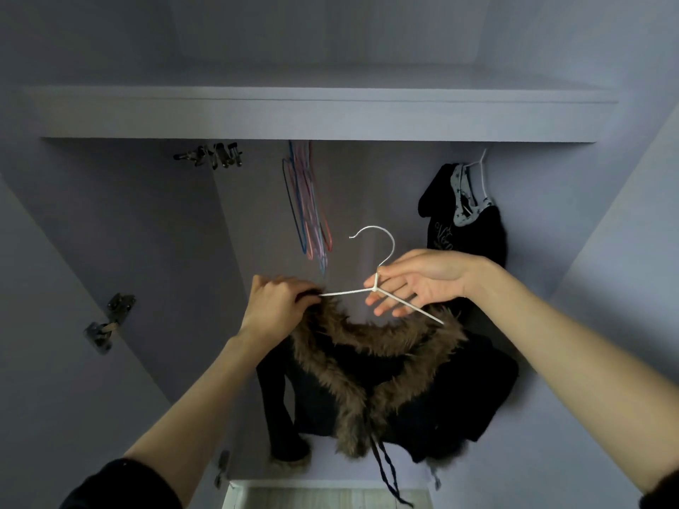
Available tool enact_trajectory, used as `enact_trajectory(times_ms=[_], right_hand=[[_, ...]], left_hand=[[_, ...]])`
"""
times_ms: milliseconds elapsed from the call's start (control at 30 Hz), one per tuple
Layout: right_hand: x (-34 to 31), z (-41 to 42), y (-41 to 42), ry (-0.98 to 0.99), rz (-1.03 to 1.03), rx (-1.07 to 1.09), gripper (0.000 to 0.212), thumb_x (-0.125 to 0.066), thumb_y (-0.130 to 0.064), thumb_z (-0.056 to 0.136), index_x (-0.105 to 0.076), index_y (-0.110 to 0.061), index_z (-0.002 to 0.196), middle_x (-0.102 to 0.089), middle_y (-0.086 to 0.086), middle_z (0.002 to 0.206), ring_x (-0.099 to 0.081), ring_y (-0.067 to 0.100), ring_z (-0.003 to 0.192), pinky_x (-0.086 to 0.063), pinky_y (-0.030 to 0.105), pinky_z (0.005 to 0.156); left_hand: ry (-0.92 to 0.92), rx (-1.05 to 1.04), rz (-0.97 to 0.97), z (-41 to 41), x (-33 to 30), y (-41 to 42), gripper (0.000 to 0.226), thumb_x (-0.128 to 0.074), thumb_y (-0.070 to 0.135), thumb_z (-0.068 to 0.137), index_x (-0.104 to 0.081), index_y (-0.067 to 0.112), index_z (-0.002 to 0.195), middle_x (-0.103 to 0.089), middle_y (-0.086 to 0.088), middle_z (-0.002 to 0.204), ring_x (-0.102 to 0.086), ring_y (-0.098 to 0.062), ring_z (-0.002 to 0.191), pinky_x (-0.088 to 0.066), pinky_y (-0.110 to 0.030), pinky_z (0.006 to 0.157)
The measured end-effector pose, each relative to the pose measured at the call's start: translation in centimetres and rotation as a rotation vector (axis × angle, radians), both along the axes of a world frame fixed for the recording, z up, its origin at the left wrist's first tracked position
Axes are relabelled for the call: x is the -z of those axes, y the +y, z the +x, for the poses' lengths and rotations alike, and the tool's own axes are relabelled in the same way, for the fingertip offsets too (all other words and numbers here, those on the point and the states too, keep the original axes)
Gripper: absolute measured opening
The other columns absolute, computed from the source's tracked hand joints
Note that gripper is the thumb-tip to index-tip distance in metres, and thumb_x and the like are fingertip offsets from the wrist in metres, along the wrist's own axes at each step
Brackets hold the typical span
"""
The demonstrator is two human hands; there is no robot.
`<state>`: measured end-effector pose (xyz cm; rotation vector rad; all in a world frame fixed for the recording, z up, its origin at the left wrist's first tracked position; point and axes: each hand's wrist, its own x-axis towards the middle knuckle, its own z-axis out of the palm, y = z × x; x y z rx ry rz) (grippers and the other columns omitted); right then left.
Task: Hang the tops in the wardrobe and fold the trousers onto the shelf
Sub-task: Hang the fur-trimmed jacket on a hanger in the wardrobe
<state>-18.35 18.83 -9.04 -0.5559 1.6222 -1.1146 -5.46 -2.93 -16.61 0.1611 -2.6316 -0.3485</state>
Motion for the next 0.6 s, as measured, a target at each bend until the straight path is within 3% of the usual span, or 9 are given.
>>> enact_trajectory(times_ms=[167,433,600], right_hand=[[1.7,-1.9,2.8,-0.082,0.013,0.130,0.026,-0.054,-0.020,0.093,-0.060,-0.004,0.113,-0.069,0.018,0.108,-0.068,0.032,0.099,-0.057,0.034,0.071],[3.6,-4.1,5.4,-0.221,-0.087,0.434,0.018,-0.047,-0.008,0.095,-0.062,-0.003,0.104,-0.071,0.017,0.102,-0.071,0.025,0.088,-0.057,0.029,0.062],[3.8,-5.9,5.2,-0.223,-0.243,0.604,0.034,-0.035,0.007,0.095,-0.049,0.007,0.126,-0.063,0.022,0.110,-0.069,0.027,0.087,-0.058,0.027,0.061]], left_hand=[[0.005,0.059,-0.029,-1.2,-0.6,1.2,0.033,-0.052,0.023,0.096,-0.058,0.019,0.128,-0.058,0.001,0.129,-0.048,-0.022,0.121,-0.028,-0.033,0.090],[0.133,0.140,-0.171,-4.2,-3.5,5.2,0.036,-0.054,0.006,0.092,-0.056,0.003,0.128,-0.054,-0.013,0.134,-0.050,-0.030,0.124,-0.042,-0.042,0.092],[0.233,0.182,-0.340,-6.5,-6.1,6.5,0.050,-0.051,0.007,0.093,-0.038,0.002,0.142,-0.032,-0.015,0.150,-0.023,-0.030,0.142,-0.024,-0.049,0.114]])
